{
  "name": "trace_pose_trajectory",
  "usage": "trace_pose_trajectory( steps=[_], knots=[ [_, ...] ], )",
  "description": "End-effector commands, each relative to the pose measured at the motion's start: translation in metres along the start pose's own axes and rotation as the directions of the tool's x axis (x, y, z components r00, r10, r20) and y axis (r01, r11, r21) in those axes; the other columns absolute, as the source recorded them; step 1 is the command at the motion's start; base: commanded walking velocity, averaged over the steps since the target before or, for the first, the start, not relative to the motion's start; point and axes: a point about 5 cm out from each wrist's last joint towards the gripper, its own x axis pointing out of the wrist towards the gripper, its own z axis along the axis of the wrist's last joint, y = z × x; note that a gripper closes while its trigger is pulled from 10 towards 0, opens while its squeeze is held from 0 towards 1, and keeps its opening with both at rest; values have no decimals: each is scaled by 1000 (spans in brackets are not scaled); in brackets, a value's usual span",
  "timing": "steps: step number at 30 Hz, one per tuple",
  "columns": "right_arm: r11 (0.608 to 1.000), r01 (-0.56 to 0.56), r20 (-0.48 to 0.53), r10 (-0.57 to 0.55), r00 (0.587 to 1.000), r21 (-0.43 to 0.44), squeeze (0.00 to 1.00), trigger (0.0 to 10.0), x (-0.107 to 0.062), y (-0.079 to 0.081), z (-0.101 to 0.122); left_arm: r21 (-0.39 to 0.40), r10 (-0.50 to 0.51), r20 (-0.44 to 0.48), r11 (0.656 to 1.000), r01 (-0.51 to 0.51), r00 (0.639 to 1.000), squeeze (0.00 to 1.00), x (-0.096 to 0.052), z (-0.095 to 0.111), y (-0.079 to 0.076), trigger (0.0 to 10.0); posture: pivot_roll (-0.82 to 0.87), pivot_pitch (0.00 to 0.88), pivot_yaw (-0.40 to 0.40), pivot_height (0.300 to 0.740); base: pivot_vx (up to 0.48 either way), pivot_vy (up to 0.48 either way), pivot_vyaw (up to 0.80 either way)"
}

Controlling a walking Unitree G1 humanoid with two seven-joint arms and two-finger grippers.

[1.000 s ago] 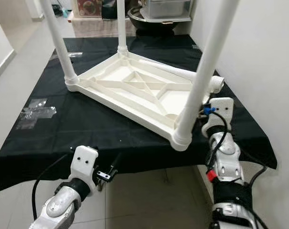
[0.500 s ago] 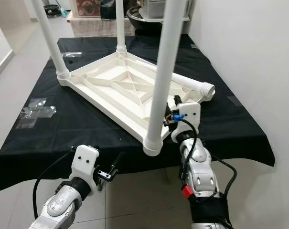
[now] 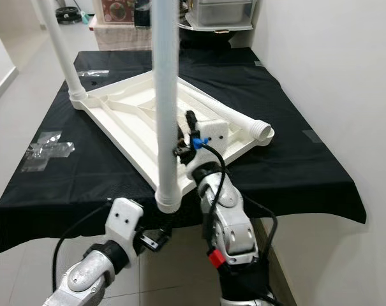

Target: Building children table

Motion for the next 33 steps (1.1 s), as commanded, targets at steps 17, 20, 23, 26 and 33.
trace_pose_trajectory(
  steps=[17, 20, 23, 26, 33],
  knots=[
    [914, 321, 54, -318, 947, -247, 0, 10000, 0, -59, 17, 50, -161, 105, 986, 156, 981, 0, 25, 27, 9, 10000, 11, 115, -46, 740, 0, 0, 0],
    [887, 370, 82, -362, 928, -276, 0, 10000, -1, -70, 24, 54, -169, 122, 985, 163, 978, 0, 29, 31, 13, 10000, 10, 115, -39, 740, 0, 0, 0],
    [876, 391, 99, -379, 920, -283, 0, 10000, -2, -76, 29, 65, -183, 128, 982, 176, 975, 0, 32, 34, 14, 10000, 12, 114, -40, 740, 0, 0, 0],
    [850, 439, 109, -426, 898, -292, 0, 10000, -4, -90, 32, 40, -234, 145, 972, 230, 961, 0, 47, 36, 6, 10000, 13, 115, -36, 740, 0, 0, 0],
    [820, 487, 112, -477, 872, -301, 0, 10000, -7, -107, 34, 24, -182, 189, 983, 181, 965, 0, 73, 41, 5, 10000, 4, 110, -33, 740, 0, 0, 0]
  ],
)
